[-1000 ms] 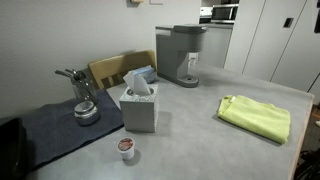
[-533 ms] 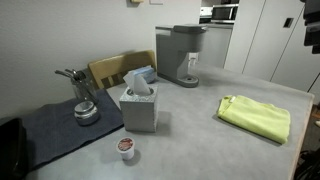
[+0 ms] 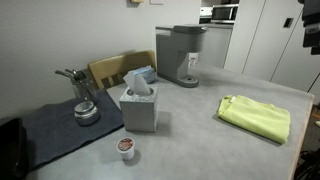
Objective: Unfold the towel slightly on the table
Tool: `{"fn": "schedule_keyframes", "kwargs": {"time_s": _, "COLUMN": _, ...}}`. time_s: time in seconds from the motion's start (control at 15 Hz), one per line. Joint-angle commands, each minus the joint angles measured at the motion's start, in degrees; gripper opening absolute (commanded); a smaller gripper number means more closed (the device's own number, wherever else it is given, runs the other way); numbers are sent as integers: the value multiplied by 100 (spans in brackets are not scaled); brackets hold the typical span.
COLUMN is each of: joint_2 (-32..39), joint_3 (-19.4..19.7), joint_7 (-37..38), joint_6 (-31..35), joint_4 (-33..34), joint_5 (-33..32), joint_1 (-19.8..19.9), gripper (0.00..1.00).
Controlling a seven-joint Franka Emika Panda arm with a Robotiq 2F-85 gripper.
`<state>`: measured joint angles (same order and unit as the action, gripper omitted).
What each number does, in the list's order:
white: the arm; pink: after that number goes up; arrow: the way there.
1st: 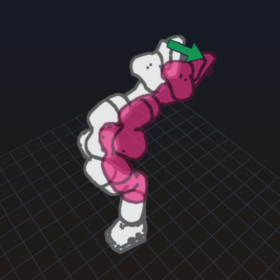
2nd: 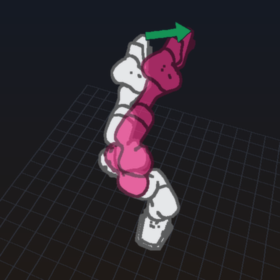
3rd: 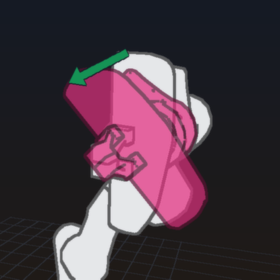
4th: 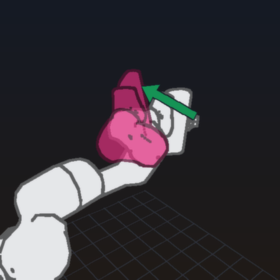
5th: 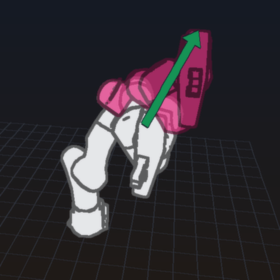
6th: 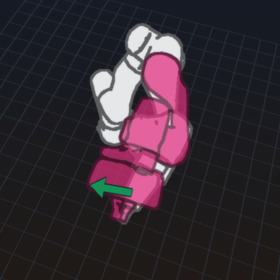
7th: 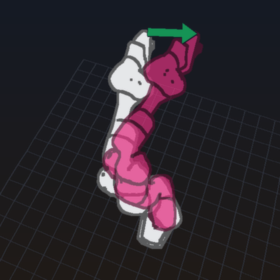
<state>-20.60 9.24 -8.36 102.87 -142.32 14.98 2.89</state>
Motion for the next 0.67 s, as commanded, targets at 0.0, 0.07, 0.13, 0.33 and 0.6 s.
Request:
{"fn": "schedule_keyframes", "kwargs": {"time_s": 0.0, "joint_2": 346, "joint_3": -15, "joint_7": -126, "joint_6": 83, "joint_4": 14, "joint_5": -102, "joint_1": 110, "gripper": 100}}
{"fn": "schedule_keyframes", "kwargs": {"time_s": 0.07, "joint_2": 438, "joint_3": 17, "joint_7": -198, "joint_6": 42, "joint_4": 47, "joint_5": -153, "joint_1": 127, "gripper": 100}}
{"fn": "schedule_keyframes", "kwargs": {"time_s": 0.13, "joint_2": 548, "joint_3": 60, "joint_7": -286, "joint_6": 22, "joint_4": 85, "joint_5": -194, "joint_1": 147, "gripper": 100}}
{"fn": "schedule_keyframes", "kwargs": {"time_s": 0.33, "joint_2": 873, "joint_3": 185, "joint_7": -470, "joint_6": 28, "joint_4": 198, "joint_5": -294, "joint_1": 247, "gripper": 100}}
{"fn": "schedule_keyframes", "kwargs": {"time_s": 0.6, "joint_2": 1382, "joint_3": 374, "joint_7": -614, "joint_6": 113, "joint_4": 434, "joint_5": -504, "joint_1": 481, "gripper": 100}}
